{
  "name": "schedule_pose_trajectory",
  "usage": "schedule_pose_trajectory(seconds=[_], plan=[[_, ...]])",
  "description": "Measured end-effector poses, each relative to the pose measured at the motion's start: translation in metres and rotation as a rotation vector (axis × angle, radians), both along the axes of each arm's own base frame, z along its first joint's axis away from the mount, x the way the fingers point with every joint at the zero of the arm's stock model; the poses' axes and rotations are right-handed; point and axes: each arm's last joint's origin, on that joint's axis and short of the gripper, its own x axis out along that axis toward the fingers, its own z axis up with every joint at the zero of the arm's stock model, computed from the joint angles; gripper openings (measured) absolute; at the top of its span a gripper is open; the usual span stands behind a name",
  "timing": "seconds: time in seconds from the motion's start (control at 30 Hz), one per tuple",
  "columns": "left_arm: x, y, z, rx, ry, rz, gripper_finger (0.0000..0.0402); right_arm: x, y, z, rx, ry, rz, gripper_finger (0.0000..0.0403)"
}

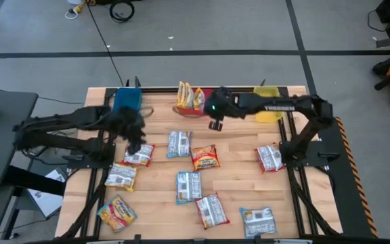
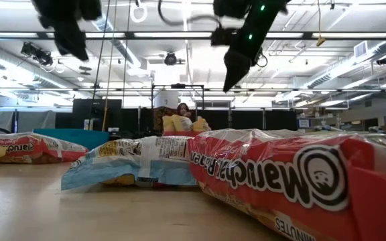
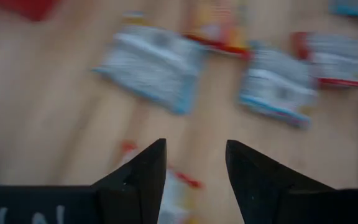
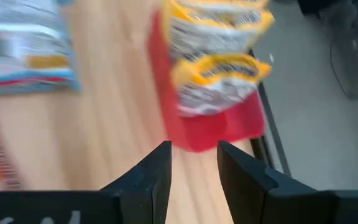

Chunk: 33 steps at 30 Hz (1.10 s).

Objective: Sort Maruchan noodles
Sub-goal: Put the yellow noodle pack into the red bin

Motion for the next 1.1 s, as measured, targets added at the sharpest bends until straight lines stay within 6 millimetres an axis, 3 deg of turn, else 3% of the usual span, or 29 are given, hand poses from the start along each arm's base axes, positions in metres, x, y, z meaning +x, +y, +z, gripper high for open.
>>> schedule_pose_trajectory(seconds=[0.2, 0.43, 0.6, 0.77, 1.1], plan=[[0.005, -0.051, -0.005, -0.048, 0.036, -0.086, 0.0171, -0.004, 0.049, 0.006, 0.008, -0.069, 0.101, 0.0134], [0.003, -0.107, -0.039, -0.109, 0.343, -0.128, 0.0172, -0.01, 0.079, 0.013, -0.003, -0.097, 0.162, 0.0134], [-0.01, -0.142, -0.065, -0.103, 0.634, -0.108, 0.0172, -0.01, 0.088, 0.013, -0.034, -0.093, 0.175, 0.0134], [-0.018, -0.172, -0.089, -0.016, 0.772, -0.173, 0.0172, -0.009, 0.088, 0.014, -0.048, -0.101, 0.167, 0.0134], [-0.028, -0.189, -0.122, 0.269, 0.914, -0.261, 0.0195, -0.009, 0.088, 0.014, -0.049, -0.11, 0.153, 0.0134]])
